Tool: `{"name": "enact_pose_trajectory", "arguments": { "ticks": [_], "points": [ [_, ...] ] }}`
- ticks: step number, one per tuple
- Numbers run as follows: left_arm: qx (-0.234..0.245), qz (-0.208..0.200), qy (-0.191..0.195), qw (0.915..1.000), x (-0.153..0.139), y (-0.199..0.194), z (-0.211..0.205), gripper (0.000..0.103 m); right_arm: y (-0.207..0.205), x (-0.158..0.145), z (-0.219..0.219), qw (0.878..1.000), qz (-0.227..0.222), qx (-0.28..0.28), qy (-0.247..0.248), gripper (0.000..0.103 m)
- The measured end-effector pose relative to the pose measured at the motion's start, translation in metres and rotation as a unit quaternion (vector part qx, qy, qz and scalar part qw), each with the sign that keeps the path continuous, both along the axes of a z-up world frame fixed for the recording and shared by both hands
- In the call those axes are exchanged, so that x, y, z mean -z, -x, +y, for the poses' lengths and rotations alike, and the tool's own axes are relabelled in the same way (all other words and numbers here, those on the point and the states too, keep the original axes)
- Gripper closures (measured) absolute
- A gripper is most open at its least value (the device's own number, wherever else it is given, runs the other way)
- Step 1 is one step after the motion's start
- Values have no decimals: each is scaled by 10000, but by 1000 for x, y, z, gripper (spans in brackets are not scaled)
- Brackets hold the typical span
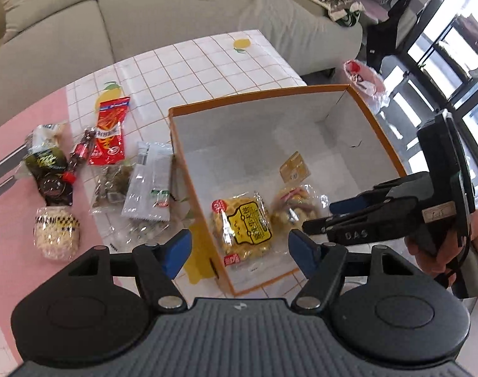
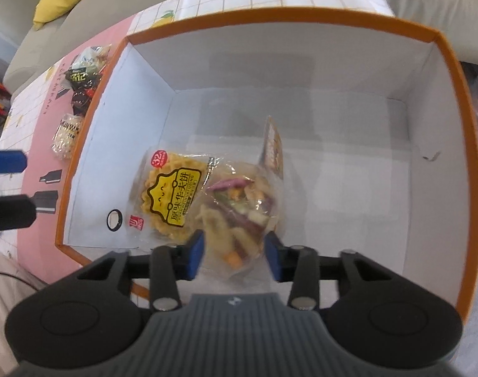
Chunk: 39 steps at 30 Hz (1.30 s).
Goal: Organize snacks
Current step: 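Grasp the white candy bag with the left tool while the right tool grasps the brown nut bag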
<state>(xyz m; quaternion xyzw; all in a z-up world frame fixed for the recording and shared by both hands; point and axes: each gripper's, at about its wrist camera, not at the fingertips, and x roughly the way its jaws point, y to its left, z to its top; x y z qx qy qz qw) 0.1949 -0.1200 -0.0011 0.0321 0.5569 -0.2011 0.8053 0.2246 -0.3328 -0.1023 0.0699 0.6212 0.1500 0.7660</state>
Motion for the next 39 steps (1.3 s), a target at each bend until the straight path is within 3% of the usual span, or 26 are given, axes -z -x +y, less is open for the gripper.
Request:
{"name": "enact_pose_trajectory", "arguments": {
  "ticks": [4, 10, 19, 28, 39],
  "points": [
    [-193, -156, 171, 9995, -9, 18, 24, 22, 18, -24, 5, 9985, -431, 215, 271, 50],
    [-658, -446, 521, 9955, -10, 52, 72, 22, 63, -63, 31, 9906, -1221, 590, -176, 48],
    [-1617, -901, 727, 9800, 8, 102, 144, 22, 135, -83, 110, 9621, -2538, 921, -388, 48],
    [-2147, -1159, 721, 9671, 37, 111, 185, 25, 163, -65, 192, 9342, -3535, 489, -26, 54],
    [-2234, -1372, 244, 9647, 69, 74, 199, 20, 122, -13, 238, 9359, -3460, 147, 647, 59]
  ]
}}
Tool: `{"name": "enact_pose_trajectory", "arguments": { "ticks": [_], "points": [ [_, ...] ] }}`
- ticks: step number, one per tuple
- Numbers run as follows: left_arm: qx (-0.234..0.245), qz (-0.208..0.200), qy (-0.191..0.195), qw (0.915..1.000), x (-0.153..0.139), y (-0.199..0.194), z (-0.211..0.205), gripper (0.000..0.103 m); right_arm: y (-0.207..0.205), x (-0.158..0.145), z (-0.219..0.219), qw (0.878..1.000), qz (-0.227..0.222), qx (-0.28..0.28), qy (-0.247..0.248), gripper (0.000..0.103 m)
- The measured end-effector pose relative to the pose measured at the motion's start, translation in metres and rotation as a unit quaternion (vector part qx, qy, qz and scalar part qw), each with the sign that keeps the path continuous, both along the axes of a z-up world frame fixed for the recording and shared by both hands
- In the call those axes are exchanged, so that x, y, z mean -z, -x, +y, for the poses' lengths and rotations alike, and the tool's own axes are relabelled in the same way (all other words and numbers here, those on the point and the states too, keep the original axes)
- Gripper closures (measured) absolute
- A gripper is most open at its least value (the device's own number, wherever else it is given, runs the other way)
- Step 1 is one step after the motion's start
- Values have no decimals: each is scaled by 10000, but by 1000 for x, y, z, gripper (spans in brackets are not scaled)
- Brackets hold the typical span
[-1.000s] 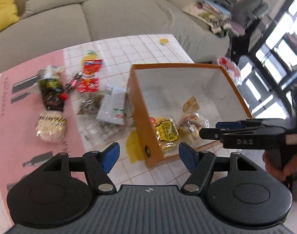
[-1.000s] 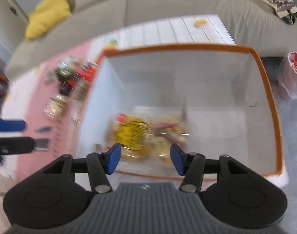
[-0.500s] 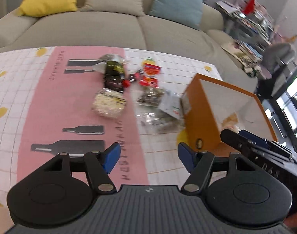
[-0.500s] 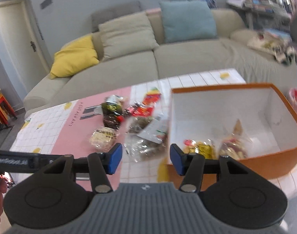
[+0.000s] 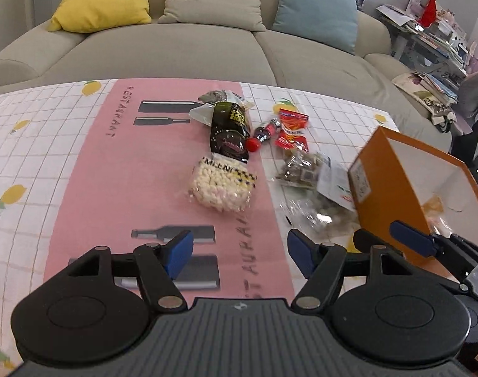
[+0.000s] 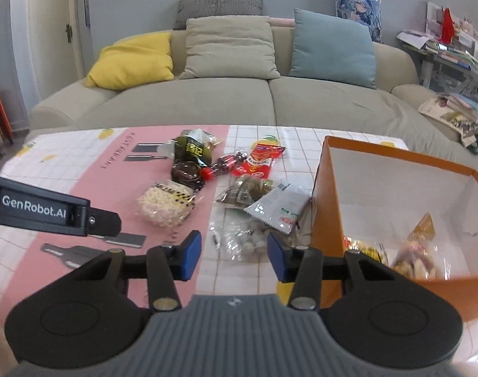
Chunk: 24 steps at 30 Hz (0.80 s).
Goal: Organize snacks
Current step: 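Grasp the white candy bag with the left tool while the right tool grasps the brown nut bag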
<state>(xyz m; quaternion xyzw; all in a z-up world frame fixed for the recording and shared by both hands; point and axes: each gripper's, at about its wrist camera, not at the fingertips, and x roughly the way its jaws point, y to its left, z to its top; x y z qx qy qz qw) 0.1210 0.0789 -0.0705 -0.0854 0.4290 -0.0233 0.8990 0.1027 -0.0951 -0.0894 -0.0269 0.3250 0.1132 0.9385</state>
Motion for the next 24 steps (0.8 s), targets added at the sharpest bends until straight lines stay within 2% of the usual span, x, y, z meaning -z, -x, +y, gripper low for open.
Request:
{"name": "enact_pose_trajectory", "arguments": {
  "ticks": [4, 9, 15, 19, 24],
  "points": [
    [89, -43, -167, 9998, 11, -23, 4, 15, -24, 10, 7, 9999, 21, -6, 117, 63],
    [290, -125, -327, 9990, 22, -51, 9, 14, -55, 22, 15, 9998, 130, 24, 116, 63],
    [964, -246, -674, 9928, 39, -78, 7, 13, -96, 29, 16, 9997, 188, 177, 55, 63],
    [1161, -141, -657, 9910, 53, -93, 6, 12, -114, 36, 19, 9995, 269, 156, 59, 62],
    [1166, 15, -528, 9918, 67, -106, 6, 11, -133, 46, 24, 9991, 393, 146, 24, 53]
  ]
}}
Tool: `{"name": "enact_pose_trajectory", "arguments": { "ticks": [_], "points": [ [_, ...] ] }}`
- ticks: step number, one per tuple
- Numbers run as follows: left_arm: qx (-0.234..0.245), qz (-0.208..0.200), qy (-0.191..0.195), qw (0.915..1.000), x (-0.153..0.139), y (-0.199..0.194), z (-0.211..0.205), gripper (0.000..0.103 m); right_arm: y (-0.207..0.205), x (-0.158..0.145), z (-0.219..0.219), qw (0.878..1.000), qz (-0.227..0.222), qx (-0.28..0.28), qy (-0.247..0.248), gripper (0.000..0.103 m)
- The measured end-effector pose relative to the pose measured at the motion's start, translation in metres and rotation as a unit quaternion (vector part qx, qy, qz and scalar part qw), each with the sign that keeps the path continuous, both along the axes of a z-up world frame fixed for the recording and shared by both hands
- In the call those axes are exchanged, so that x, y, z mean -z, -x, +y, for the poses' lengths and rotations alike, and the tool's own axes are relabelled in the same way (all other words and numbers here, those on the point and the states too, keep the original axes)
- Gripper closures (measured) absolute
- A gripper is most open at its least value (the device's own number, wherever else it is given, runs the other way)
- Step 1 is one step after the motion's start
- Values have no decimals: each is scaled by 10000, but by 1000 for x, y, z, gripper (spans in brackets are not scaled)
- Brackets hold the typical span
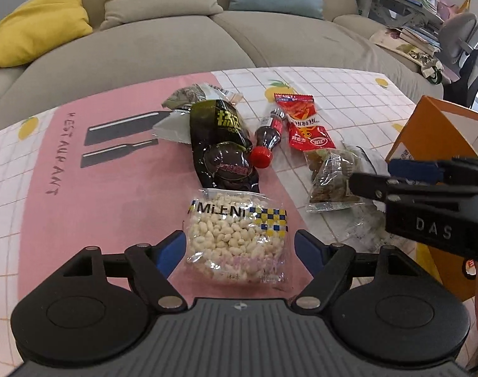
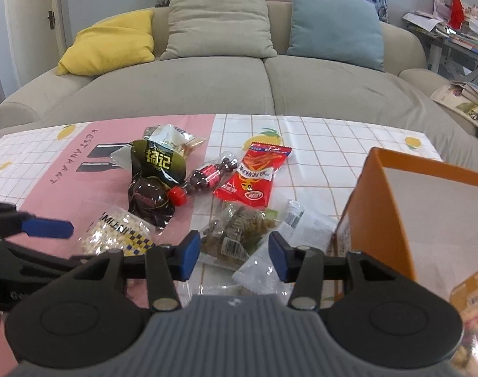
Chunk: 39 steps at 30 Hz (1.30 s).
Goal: Organize snacks
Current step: 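Grasp the white candy bag with the left tool while the right tool grasps the brown nut bag, then lift both bags over the orange box and open both tools to drop them inside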
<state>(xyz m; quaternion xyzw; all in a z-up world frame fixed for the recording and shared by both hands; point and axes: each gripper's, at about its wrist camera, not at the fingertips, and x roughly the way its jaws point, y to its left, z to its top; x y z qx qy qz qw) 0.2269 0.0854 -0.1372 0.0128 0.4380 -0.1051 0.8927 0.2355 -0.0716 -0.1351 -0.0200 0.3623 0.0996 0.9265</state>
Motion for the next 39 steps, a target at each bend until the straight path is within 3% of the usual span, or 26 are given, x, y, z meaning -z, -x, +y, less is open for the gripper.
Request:
{"name": "enact_pose_trajectory", "arguments": {
  "ticks": [3, 7, 15, 18, 19, 20, 23, 27, 31, 39],
  "points": [
    [68, -76, -167, 9998, 4, -5, -4, 8, -12, 2, 2, 10000, 16, 6, -52, 42],
    [138, -148, -387, 9990, 10, -10, -12, 3, -26, 10, 8, 9999, 144, -19, -32, 42],
    [99, -213, -867, 9960, 21, -20, -22, 3, -37, 27, 9, 9992, 369, 88, -85, 42],
    [93, -248, -844, 9961, 23, -19, -21, 11, -39, 30, 10, 9992, 373, 75, -141, 42],
    [69, -262, -825, 9962, 22, -18, -21, 12, -40, 30, 9, 9991, 388, 78, -160, 48],
    [60, -251, -844, 9961, 22, -17, -21, 13, -40, 32, 9, 9988, 434, 54, -207, 60],
    [13, -173, -894, 9958, 20, -11, -22, 14, -40, 36, 8, 9973, 618, -30, -407, 72],
    [-215, -5, -751, 9969, 16, 4, -18, 14, -28, 36, 12, 9973, 640, -170, -302, 74],
    [-632, 97, -341, 9974, 11, 27, -7, 14, -14, 31, 12, 9967, 682, -307, -318, 75],
    [-1300, 126, 230, 9912, -12, 79, 11, 14, 35, 9, 7, 9954, 619, -700, -230, 75]
  ]
}}
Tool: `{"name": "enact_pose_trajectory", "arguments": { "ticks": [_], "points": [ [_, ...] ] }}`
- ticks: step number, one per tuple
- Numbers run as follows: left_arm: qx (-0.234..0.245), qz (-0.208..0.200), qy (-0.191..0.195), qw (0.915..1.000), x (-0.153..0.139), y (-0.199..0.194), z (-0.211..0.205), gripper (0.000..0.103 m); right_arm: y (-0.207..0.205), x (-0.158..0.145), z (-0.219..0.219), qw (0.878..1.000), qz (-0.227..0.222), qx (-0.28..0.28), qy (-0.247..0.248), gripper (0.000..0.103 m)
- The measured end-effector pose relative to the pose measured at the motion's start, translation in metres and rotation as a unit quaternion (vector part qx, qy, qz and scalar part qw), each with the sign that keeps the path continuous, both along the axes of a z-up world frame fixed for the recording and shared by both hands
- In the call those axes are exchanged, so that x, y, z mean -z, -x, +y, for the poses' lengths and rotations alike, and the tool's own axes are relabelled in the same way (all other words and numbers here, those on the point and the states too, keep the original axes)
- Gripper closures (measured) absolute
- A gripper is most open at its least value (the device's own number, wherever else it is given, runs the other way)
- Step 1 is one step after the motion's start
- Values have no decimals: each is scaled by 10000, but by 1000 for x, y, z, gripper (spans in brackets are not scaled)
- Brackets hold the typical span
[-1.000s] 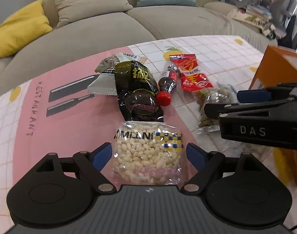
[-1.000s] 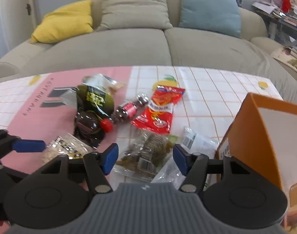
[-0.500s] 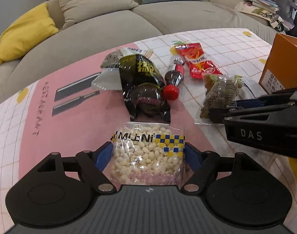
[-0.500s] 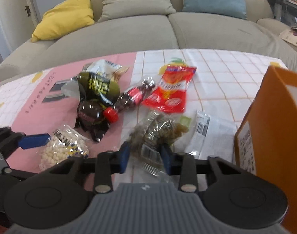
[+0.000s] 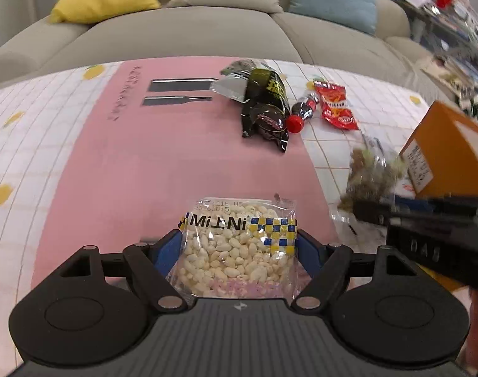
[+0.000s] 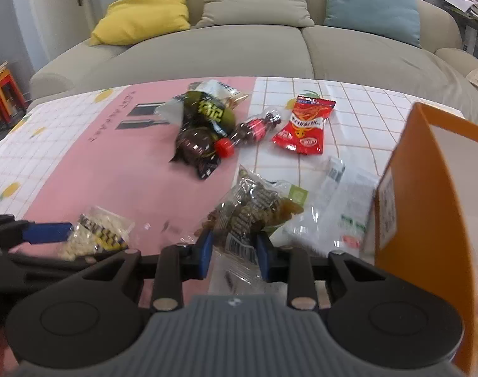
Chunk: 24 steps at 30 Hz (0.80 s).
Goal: Organize snacks
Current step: 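Lift both bags over the orange box and open both tools to drop them inside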
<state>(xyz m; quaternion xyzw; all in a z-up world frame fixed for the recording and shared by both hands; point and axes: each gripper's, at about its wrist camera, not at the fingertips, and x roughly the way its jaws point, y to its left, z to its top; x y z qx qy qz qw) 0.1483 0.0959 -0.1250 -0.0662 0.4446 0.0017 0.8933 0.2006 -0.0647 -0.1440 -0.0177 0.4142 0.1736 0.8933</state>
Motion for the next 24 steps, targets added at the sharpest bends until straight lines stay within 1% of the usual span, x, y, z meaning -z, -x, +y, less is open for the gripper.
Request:
{"name": "enact_pose_trajectory", "arguments": {
  "ticks": [6, 12, 15, 20, 22, 24],
  "points": [
    [-64, -240, 250, 9994, -32, 36, -4, 14, 48, -17, -11, 9995, -6, -303, -38, 75],
    [29, -392, 453, 9982, -66, 57, -18, 14, 93, -44, -25, 9978, -294, -602, -16, 75],
    [99, -454, 534, 9975, -82, 64, -29, 14, 110, -59, -36, 9971, -383, -656, -42, 75],
    [391, -574, 738, 9949, -108, 64, -54, 14, 128, -87, -66, 9968, -554, -550, -174, 75],
    [573, -675, 700, 9936, -119, 64, -68, 14, 134, -97, -80, 9967, -583, -509, -249, 75],
    [853, -793, 620, 9913, -130, 59, -85, 14, 137, -108, -98, 9966, -625, -436, -301, 75]
  ]
}}
